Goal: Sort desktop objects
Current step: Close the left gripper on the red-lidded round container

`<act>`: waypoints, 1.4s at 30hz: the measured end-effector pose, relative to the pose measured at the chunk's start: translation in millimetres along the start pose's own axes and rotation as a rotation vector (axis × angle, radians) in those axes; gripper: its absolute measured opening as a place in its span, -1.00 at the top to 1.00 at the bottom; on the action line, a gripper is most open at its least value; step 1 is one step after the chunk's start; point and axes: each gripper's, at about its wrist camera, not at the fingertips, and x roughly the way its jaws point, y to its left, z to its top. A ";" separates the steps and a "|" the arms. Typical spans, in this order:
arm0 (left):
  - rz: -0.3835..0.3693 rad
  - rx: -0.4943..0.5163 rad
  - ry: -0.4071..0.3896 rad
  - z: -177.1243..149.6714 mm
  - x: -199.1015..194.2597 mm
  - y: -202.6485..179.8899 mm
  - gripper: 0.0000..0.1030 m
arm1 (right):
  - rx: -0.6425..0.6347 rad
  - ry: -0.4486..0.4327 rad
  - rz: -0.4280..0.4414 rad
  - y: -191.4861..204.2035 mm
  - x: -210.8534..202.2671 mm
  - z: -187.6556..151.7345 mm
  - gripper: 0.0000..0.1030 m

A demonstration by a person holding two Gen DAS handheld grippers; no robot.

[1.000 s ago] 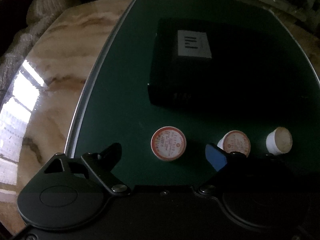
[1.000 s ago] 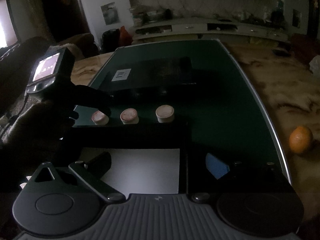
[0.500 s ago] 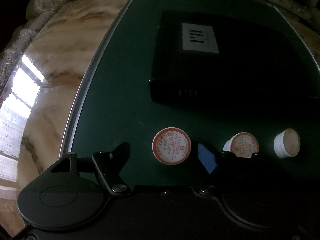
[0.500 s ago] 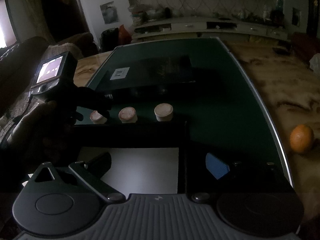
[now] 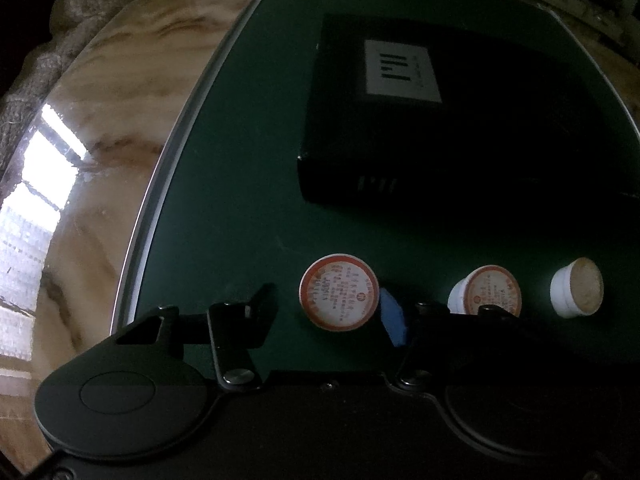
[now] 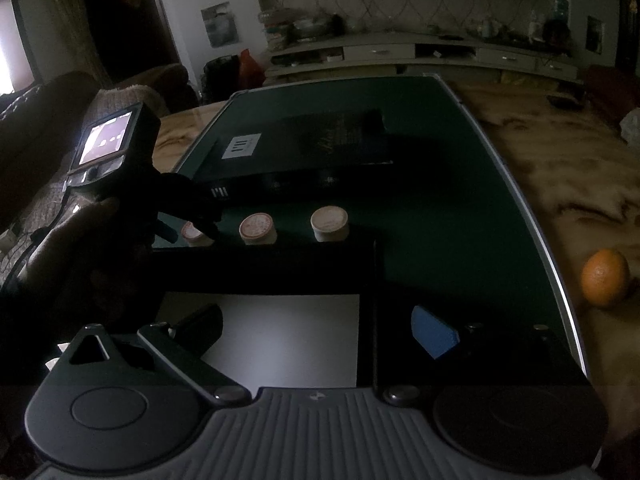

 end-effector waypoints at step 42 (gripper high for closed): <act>0.019 0.013 -0.070 -8.0 -39.3 2.5 0.20 | -0.006 -0.017 0.014 5.5 -8.1 -1.9 -1.00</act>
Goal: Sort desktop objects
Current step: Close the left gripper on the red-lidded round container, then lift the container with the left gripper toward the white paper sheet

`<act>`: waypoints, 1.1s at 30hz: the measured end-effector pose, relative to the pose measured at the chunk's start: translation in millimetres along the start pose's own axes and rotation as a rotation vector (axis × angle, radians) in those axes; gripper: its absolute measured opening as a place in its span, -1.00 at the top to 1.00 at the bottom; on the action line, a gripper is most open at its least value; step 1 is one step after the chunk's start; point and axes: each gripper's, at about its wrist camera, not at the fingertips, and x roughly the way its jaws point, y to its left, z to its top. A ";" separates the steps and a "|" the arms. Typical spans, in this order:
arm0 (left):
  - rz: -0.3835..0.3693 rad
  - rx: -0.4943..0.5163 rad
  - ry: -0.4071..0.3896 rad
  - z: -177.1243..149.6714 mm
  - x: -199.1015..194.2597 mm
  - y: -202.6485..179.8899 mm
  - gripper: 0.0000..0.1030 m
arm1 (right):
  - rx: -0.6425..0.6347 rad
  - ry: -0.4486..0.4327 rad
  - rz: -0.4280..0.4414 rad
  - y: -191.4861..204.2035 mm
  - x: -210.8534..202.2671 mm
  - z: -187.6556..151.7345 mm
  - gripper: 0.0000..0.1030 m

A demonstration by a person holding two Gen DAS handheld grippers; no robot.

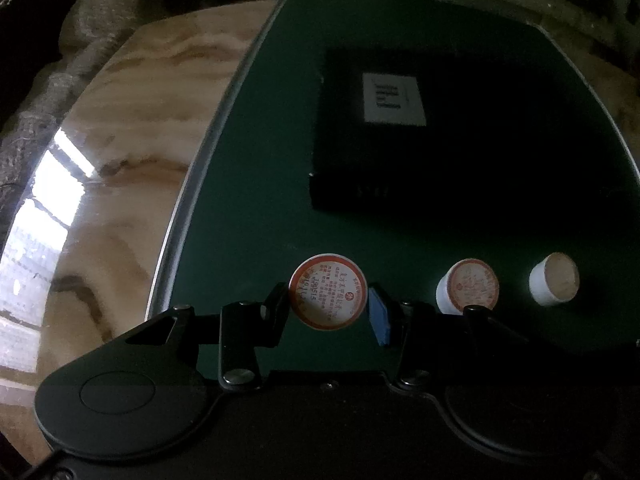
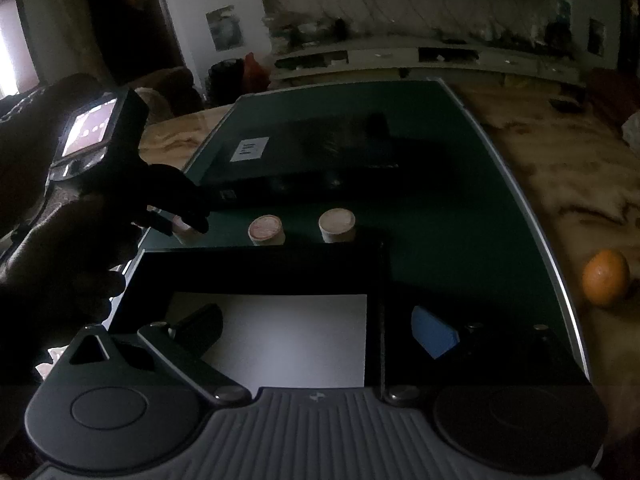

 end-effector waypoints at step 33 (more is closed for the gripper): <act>-0.018 -0.038 -0.051 -23.7 -70.1 21.3 0.20 | -0.022 -0.070 0.027 16.8 -38.5 -2.9 -1.00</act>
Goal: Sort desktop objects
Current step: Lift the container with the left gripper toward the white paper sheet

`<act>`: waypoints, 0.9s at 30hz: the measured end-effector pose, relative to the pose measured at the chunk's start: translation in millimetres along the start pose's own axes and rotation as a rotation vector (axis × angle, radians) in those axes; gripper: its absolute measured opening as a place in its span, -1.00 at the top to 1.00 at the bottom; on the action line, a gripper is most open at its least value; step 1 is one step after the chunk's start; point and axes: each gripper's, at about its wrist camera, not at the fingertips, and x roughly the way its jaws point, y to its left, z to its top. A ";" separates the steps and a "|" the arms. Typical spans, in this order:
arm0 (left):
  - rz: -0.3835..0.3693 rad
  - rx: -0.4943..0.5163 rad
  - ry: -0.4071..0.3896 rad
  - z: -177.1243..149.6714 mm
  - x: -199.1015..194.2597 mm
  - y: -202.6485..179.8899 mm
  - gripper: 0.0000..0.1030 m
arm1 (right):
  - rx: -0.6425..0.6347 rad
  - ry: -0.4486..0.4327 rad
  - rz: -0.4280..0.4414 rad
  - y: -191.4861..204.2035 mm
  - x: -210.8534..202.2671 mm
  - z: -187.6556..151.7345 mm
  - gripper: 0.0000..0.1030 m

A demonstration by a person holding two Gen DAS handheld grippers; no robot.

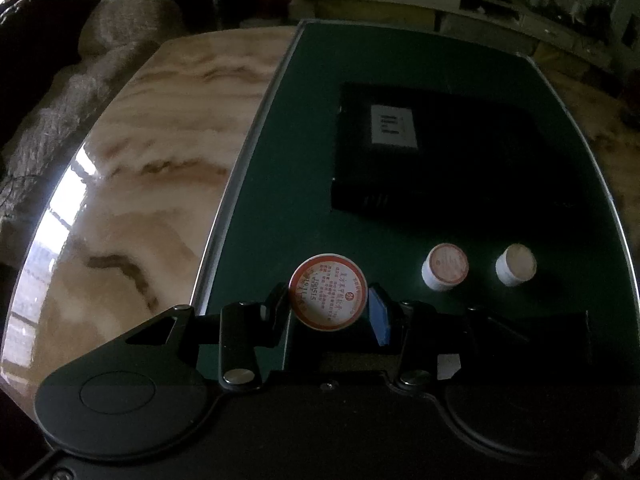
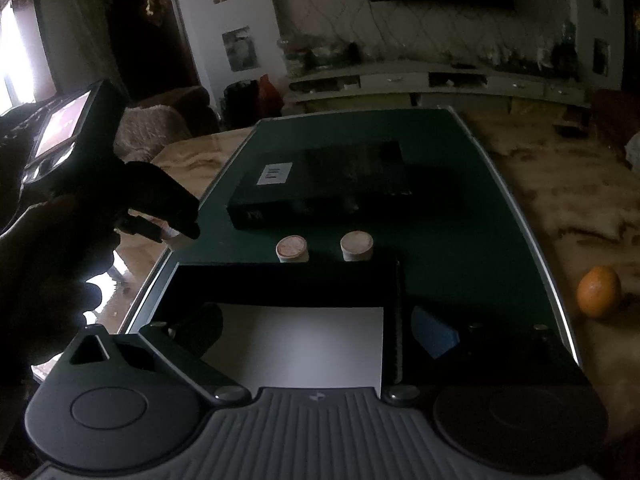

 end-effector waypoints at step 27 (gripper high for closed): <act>-0.046 0.021 0.005 -39.6 -40.4 -3.7 0.20 | -0.012 -0.019 0.004 5.3 -15.9 -3.1 -1.00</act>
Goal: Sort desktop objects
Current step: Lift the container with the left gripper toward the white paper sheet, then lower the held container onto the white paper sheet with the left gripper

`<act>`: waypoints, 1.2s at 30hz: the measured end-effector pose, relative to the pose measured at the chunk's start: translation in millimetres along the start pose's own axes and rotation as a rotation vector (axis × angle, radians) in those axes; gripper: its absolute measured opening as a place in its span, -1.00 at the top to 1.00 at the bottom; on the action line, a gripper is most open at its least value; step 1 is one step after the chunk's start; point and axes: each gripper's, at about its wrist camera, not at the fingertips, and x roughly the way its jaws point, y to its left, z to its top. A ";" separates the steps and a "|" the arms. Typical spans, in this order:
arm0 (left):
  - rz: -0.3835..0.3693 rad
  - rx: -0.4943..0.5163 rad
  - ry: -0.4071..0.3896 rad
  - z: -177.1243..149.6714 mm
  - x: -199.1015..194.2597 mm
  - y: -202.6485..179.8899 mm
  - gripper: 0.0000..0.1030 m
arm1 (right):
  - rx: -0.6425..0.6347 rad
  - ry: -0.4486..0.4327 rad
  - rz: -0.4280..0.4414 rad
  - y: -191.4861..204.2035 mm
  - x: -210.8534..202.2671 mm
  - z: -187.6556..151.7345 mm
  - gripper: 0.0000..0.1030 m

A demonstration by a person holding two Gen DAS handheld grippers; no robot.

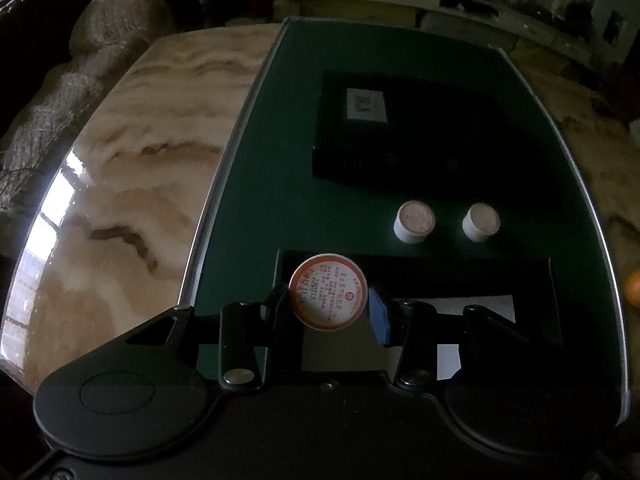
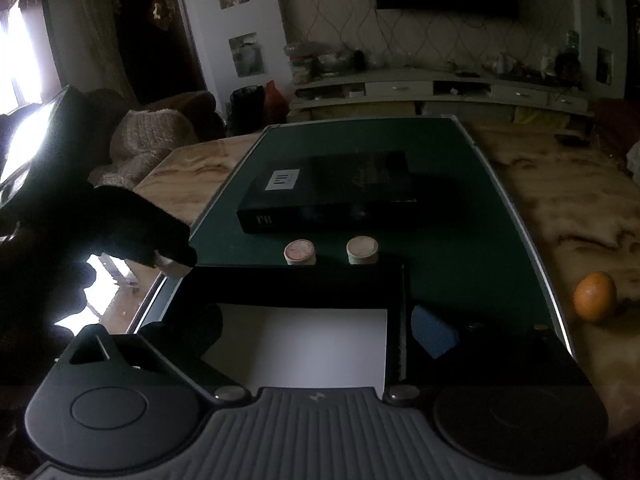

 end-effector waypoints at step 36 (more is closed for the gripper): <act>-0.003 0.039 0.101 -47.5 24.6 -16.0 0.20 | 0.019 0.018 -0.003 -8.4 5.0 -8.4 -1.00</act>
